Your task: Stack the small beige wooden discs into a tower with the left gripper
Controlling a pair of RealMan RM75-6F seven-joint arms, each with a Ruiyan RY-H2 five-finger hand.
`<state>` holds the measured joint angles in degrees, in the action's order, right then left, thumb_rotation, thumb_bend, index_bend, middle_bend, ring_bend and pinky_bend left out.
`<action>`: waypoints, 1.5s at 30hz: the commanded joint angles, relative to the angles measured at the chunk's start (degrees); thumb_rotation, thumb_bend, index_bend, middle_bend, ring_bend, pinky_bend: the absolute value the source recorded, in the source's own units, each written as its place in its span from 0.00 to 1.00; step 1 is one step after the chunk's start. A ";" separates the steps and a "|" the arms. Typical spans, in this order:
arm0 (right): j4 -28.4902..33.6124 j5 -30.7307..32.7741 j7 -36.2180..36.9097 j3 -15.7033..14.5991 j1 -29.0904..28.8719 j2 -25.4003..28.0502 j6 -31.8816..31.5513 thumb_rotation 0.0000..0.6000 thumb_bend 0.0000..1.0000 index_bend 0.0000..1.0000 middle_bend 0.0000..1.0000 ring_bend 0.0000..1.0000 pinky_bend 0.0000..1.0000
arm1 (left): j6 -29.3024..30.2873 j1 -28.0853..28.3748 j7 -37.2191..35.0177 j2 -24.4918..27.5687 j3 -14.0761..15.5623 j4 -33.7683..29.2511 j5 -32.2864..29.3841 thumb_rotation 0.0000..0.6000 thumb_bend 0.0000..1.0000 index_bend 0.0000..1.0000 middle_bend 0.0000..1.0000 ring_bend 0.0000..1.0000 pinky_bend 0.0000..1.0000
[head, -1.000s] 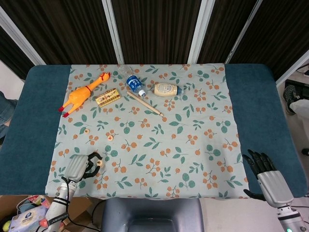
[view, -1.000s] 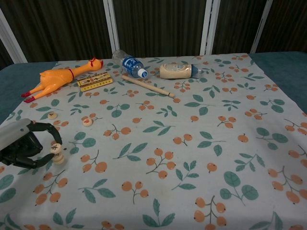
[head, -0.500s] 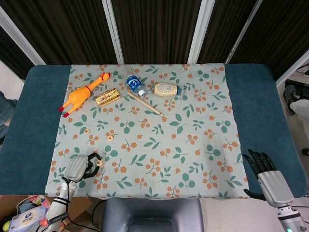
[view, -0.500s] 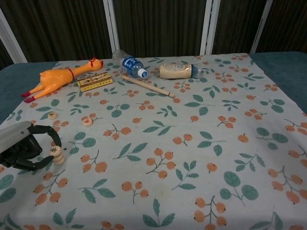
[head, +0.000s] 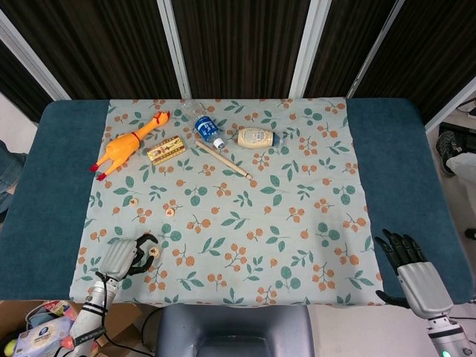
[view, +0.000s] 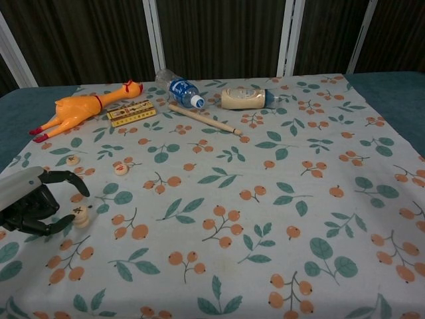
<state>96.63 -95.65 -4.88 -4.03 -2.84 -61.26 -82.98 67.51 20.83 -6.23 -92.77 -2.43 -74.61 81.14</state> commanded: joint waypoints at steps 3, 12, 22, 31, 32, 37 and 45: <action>0.01 0.23 0.19 0.15 0.01 0.06 -0.09 1.00 0.18 0.00 0.00 0.00 0.03 | 2.59 -0.01 -2.83 3.27 -1.29 -3.69 1.64 1.00 0.40 0.36 1.00 1.00 1.00; 0.00 0.38 -0.42 0.14 -0.16 -0.25 0.44 1.00 0.18 0.00 0.00 0.00 0.03 | -2.34 5.12 -3.78 4.89 -9.90 -2.38 -6.29 1.00 0.40 0.36 1.00 1.00 1.00; 0.05 1.53 -0.88 0.63 -0.34 -0.48 0.95 1.00 0.18 0.00 0.00 0.00 0.03 | -11.73 12.11 -0.96 -6.27 -13.55 19.72 -14.44 1.00 0.40 0.34 1.00 1.00 1.00; 0.15 1.85 -1.05 0.71 -0.36 -0.47 1.05 1.00 0.18 0.00 0.00 0.00 0.03 | -15.98 13.58 -4.77 -10.15 -13.56 29.85 -15.48 1.00 0.40 0.34 1.00 1.00 1.00; 0.17 1.79 -1.00 0.70 -0.33 -0.48 0.97 1.00 0.18 0.00 0.00 0.00 0.03 | -16.28 13.77 -5.01 -10.48 -13.56 30.54 -15.47 1.00 0.40 0.34 1.00 1.00 1.00; 0.05 1.52 -0.51 0.69 -0.15 -0.48 0.43 1.00 0.18 0.00 0.00 0.00 0.03 | -17.07 14.49 -5.68 -12.11 -13.57 33.94 -15.32 1.00 0.40 0.34 1.00 1.00 1.00; 0.08 1.49 -0.18 0.65 -0.18 -0.26 0.46 1.00 0.18 0.00 0.00 0.00 0.03 | -18.08 15.09 -6.32 -13.56 -13.60 37.18 -15.20 1.00 0.40 0.39 1.00 1.00 1.00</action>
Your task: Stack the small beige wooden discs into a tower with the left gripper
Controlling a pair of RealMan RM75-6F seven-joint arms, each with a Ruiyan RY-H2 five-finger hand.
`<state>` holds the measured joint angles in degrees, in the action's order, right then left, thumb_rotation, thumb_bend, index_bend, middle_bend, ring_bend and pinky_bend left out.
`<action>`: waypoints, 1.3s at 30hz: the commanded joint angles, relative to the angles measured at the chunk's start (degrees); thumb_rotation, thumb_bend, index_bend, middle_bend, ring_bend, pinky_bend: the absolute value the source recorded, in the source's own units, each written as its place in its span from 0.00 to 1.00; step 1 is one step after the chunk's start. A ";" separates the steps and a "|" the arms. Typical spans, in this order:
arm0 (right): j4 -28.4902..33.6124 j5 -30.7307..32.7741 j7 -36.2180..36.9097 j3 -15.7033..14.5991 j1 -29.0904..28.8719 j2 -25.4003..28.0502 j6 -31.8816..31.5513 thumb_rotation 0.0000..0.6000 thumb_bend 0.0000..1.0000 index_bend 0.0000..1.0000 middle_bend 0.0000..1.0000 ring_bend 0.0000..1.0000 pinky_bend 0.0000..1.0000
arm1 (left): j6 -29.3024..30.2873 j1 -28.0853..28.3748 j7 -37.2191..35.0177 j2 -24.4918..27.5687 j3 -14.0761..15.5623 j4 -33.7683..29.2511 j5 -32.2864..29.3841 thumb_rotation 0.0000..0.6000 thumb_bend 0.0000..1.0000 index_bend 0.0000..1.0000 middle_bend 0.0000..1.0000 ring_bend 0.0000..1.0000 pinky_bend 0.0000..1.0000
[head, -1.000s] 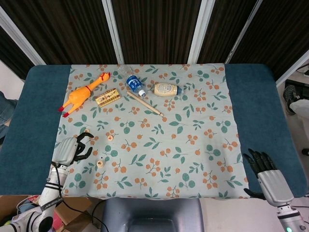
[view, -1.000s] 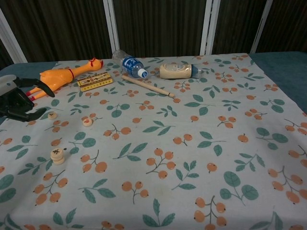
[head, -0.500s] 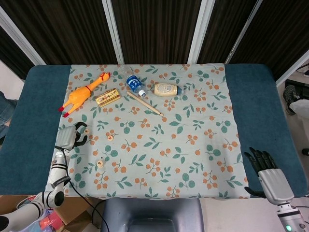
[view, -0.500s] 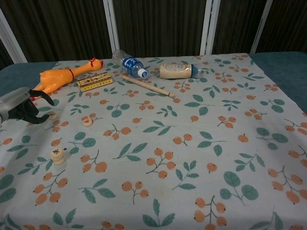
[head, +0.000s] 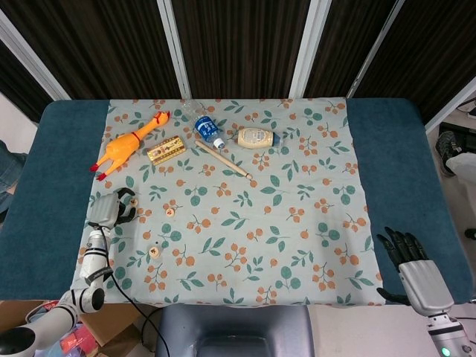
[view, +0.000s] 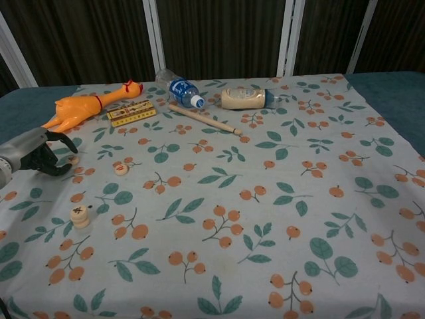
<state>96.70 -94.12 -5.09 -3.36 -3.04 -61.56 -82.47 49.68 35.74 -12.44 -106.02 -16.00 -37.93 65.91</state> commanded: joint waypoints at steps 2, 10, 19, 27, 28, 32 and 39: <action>0.07 -0.06 0.06 -0.05 0.10 0.10 -0.16 1.00 0.18 0.00 0.00 0.00 0.03 | -0.39 0.31 -0.10 -0.56 -0.06 1.10 0.06 1.00 0.40 0.40 1.00 1.00 1.00; 0.18 -0.01 -0.02 -0.08 0.13 0.20 -0.12 1.00 0.18 0.00 0.00 0.00 0.03 | -0.79 0.42 -0.21 -1.14 -0.26 2.54 -0.01 1.00 0.40 0.42 1.00 1.00 1.00; 0.21 0.08 -0.19 -0.04 0.17 0.14 -0.12 1.00 0.18 0.00 0.00 0.00 0.03 | -0.74 0.46 -0.59 -1.35 -0.22 2.91 0.42 1.00 0.40 0.44 1.00 1.00 1.00; 0.21 0.04 -0.20 -0.03 0.16 0.12 -0.14 1.00 0.18 0.00 0.00 0.00 0.03 | -0.63 0.45 -0.46 -1.42 -0.25 2.79 0.51 1.00 0.40 0.48 1.00 1.00 1.00; 0.18 0.05 -0.19 0.00 0.15 0.09 -0.14 1.00 0.18 0.00 0.00 0.00 0.03 | -0.57 0.41 -0.45 -1.42 -0.23 2.69 0.56 1.00 0.40 0.48 1.00 1.00 1.00; 0.12 0.00 -0.33 -0.02 0.12 -0.04 -0.07 1.00 0.18 0.00 0.00 0.00 0.03 | 0.61 -0.01 -0.90 -0.85 -0.09 1.39 1.14 1.00 0.40 0.50 1.00 1.00 1.00; 0.18 -0.17 -0.55 -0.17 0.17 -0.13 -0.04 1.00 0.18 0.00 0.00 0.00 0.03 | 3.41 -1.30 -1.86 1.94 0.12 -4.13 2.36 1.00 0.40 0.51 1.00 1.00 1.00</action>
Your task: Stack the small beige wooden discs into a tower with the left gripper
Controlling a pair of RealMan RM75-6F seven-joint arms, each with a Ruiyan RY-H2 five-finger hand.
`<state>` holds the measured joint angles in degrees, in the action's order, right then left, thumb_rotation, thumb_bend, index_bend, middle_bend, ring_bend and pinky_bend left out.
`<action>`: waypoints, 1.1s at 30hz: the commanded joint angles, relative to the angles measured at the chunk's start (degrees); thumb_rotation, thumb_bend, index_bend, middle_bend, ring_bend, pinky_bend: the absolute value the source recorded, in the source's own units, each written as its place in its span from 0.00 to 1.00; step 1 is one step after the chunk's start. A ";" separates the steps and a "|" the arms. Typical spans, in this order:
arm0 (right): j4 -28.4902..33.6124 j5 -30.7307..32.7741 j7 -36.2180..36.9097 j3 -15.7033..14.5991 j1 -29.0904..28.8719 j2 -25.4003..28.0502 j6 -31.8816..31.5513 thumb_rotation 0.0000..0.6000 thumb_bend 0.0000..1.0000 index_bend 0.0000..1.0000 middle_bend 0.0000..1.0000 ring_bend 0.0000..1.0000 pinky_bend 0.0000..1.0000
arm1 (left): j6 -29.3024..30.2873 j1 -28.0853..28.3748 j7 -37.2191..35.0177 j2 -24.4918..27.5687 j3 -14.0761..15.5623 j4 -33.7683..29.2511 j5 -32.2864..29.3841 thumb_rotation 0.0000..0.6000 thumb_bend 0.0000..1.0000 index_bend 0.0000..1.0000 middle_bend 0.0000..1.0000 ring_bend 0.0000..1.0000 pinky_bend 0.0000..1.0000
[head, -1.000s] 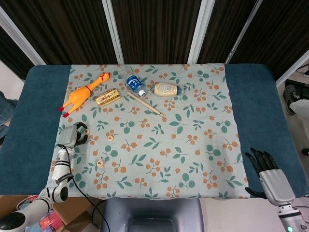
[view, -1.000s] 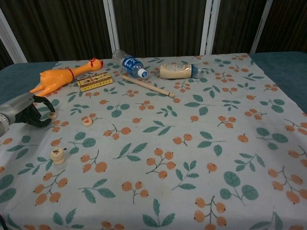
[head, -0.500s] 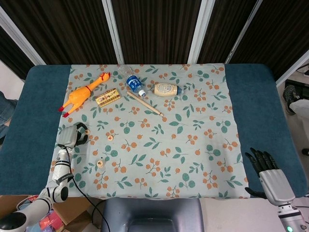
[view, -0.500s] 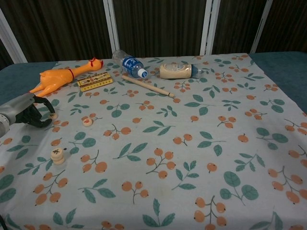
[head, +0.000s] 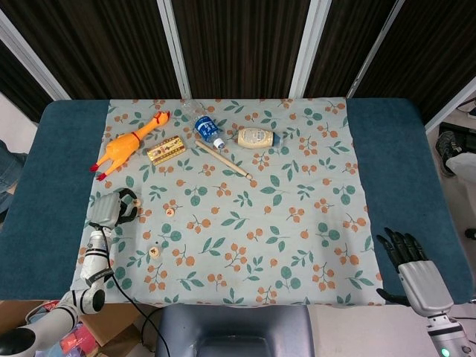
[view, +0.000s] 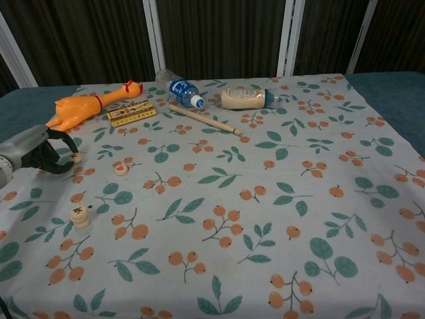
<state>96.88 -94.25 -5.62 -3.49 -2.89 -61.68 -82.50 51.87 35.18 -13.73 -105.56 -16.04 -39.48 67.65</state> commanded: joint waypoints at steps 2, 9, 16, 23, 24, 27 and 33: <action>-0.03 -0.13 -0.06 -0.06 -0.03 -0.05 0.05 1.00 0.18 0.00 0.00 0.00 0.03 | 3.27 -2.10 -1.19 3.94 0.81 -7.27 1.80 1.00 0.40 0.51 1.00 1.00 1.00; -0.09 -0.51 -0.56 -0.34 -0.29 -0.31 0.65 1.00 0.18 0.00 0.00 0.00 0.03 | 7.82 -8.33 -0.49 15.80 5.16 -29.46 4.98 1.00 0.40 0.51 1.00 1.00 1.00; -0.30 -1.67 -0.24 -0.83 -0.18 -0.28 0.22 1.00 0.18 0.00 0.00 0.00 0.03 | 10.81 -11.82 3.13 21.37 9.61 -41.13 7.91 1.00 0.40 0.50 1.00 1.00 1.00; -0.50 -2.50 0.56 -1.18 -0.11 0.02 -0.19 1.00 0.18 0.00 0.00 0.00 0.03 | 12.30 -12.91 5.88 20.62 12.15 -41.87 10.02 1.00 0.40 0.48 1.00 1.00 1.00; -0.50 -2.59 0.65 -1.22 -0.11 0.06 -0.24 1.00 0.18 0.00 0.00 0.00 0.03 | 12.53 -13.05 6.15 20.37 12.39 -41.71 10.26 1.00 0.40 0.48 1.00 1.00 1.00; -0.55 -2.72 0.82 -1.26 -0.08 0.13 -0.35 1.00 0.18 0.00 0.00 0.00 0.03 | 12.99 -13.42 6.32 19.71 13.05 -41.36 10.89 1.00 0.40 0.47 1.00 1.00 1.00; -0.62 -2.87 1.15 -1.27 -0.06 0.22 -0.55 1.00 0.18 0.00 0.00 0.00 0.03 | 13.08 -13.58 6.47 19.15 13.34 -40.98 11.19 1.00 0.40 0.47 1.00 1.00 1.00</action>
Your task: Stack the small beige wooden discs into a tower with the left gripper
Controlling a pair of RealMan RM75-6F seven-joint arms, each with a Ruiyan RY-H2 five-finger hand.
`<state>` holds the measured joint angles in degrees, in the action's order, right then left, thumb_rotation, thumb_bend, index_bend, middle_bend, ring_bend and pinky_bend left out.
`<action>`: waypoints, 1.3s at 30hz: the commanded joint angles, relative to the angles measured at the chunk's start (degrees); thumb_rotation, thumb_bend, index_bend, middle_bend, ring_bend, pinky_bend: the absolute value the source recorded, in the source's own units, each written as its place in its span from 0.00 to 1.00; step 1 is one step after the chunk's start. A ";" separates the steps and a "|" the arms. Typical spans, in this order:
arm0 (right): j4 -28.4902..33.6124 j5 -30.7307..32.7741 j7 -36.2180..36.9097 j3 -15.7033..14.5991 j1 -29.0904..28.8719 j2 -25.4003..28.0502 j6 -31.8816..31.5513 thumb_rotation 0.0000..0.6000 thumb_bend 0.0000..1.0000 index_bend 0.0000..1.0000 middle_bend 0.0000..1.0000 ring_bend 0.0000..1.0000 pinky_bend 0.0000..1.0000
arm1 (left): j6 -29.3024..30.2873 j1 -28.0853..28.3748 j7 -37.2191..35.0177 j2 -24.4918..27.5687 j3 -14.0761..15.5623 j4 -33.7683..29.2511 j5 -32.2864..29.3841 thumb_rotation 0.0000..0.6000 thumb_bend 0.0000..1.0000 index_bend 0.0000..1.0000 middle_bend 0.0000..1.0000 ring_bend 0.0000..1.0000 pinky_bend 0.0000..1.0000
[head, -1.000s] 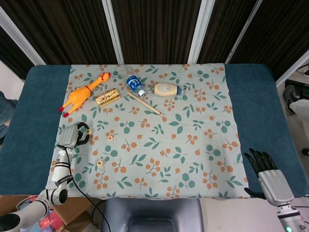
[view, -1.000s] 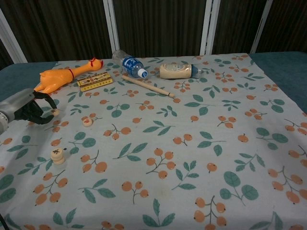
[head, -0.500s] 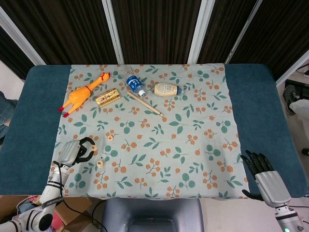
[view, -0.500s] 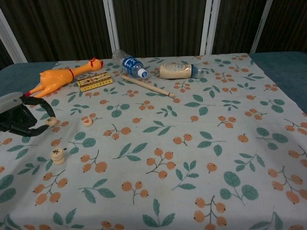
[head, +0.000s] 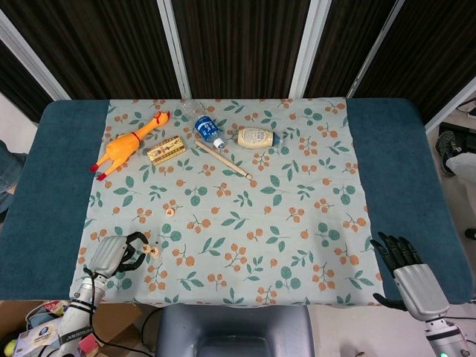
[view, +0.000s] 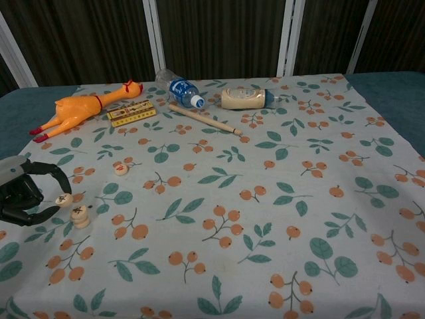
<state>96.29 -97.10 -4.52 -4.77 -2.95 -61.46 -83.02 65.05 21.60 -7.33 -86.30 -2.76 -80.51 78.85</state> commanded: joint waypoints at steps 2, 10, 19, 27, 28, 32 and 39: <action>-0.03 0.02 0.01 0.02 -0.03 0.00 0.05 1.00 0.18 0.00 0.00 0.00 0.03 | -0.16 -0.02 0.10 -0.35 0.12 0.13 0.01 1.00 0.40 0.47 1.00 1.00 1.00; 0.06 0.38 0.26 0.24 -0.01 0.13 -0.10 1.00 0.18 0.00 0.00 0.00 0.03 | -0.32 0.10 1.08 -2.52 0.05 1.81 -0.17 1.00 0.40 0.45 1.00 1.00 1.00; -0.04 0.29 0.56 0.22 -0.02 0.29 -0.14 1.00 0.18 0.00 0.00 0.00 0.03 | -0.18 0.05 1.22 -3.23 -0.05 2.62 -0.08 1.00 0.40 0.45 1.00 1.00 1.00; 0.04 0.32 0.24 0.20 -0.01 0.20 -0.06 1.00 0.18 0.00 0.00 0.00 0.03 | -0.16 0.02 1.53 -2.99 0.06 2.16 0.15 1.00 0.40 0.44 1.00 1.00 1.00; 0.03 0.34 0.23 0.21 -0.01 0.20 -0.06 1.00 0.18 0.00 0.00 0.00 0.03 | -0.22 0.02 1.61 -3.00 0.05 2.20 0.09 1.00 0.40 0.43 1.00 1.00 1.00; 0.03 0.43 0.26 0.29 -0.01 0.16 -0.10 1.00 0.18 0.00 0.00 0.00 0.03 | -0.47 0.02 1.80 -3.13 0.15 2.65 -0.01 1.00 0.40 0.39 1.00 1.00 1.00; 0.02 0.49 0.32 0.41 0.12 0.18 -0.44 1.00 0.18 0.00 0.00 0.00 0.03 | -0.14 -0.08 0.80 -2.64 0.79 2.38 1.32 1.00 0.41 0.36 1.00 1.00 1.00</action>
<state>96.31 -96.61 -4.21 -4.36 -2.84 -61.28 -83.46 64.76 21.57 -6.40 -89.05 -2.08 -78.03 80.01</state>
